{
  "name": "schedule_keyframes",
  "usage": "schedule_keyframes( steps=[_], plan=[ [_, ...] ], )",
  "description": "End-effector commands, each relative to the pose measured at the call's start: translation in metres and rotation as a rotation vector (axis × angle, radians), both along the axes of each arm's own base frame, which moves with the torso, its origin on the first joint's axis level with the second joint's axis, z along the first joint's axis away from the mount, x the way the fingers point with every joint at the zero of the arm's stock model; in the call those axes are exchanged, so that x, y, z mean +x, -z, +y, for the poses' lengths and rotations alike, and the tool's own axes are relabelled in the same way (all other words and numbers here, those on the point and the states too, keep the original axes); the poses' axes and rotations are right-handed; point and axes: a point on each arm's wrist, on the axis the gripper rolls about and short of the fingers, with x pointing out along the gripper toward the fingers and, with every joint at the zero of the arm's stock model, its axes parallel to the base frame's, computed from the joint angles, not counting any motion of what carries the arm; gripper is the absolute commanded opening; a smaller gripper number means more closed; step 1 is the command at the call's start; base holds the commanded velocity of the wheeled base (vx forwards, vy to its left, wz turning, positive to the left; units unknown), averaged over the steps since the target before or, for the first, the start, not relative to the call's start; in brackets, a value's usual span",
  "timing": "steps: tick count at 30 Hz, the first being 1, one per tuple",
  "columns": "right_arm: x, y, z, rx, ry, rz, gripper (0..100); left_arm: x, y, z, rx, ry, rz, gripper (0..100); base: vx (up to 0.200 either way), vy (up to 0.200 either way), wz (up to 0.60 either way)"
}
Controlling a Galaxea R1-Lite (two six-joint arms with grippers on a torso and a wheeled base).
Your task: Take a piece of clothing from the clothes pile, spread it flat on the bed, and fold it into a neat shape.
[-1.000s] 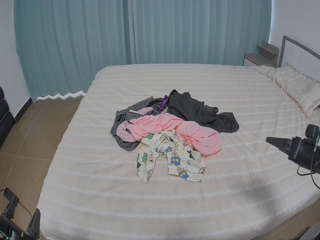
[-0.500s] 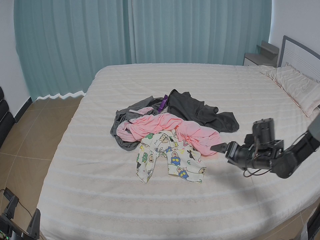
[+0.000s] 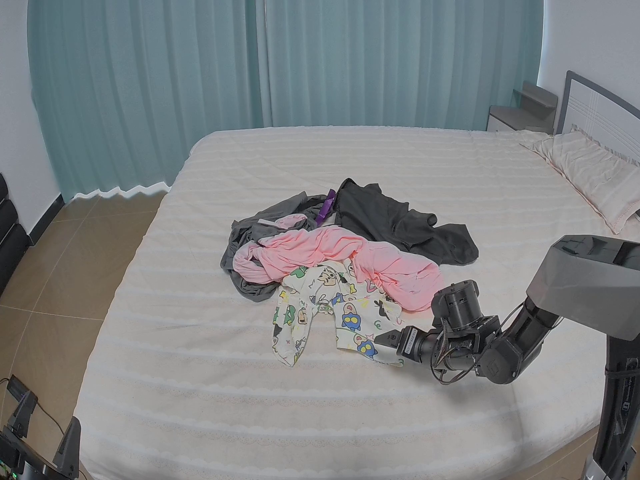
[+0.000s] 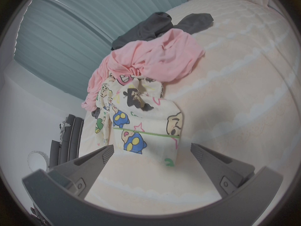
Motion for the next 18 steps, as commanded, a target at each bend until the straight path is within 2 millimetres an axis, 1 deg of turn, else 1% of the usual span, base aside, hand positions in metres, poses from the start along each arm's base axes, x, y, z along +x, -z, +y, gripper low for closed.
schedule_keyframes(
  steps=[1,3,8,13,18],
  plan=[
    [0.002,0.008,0.001,-0.009,-0.003,0.009,100,-0.001,0.002,0.000,-0.002,0.000,-0.010,100,0.000,0.000,0.00],
    [0.005,0.007,0.003,-0.003,-0.003,-0.007,100,-0.001,0.002,0.000,0.000,0.000,-0.010,100,0.000,0.000,0.00],
    [0.016,0.009,0.015,0.007,-0.016,-0.035,100,-0.001,0.002,0.000,0.000,0.000,-0.010,100,0.000,0.000,0.00],
    [0.019,0.018,0.030,0.000,-0.053,-0.043,100,-0.001,0.002,0.000,-0.002,0.000,-0.010,100,0.000,0.000,0.00],
    [0.030,0.022,0.037,0.009,-0.054,-0.065,100,-0.001,0.002,0.000,-0.002,0.000,-0.010,100,0.000,0.000,0.00]
  ],
)
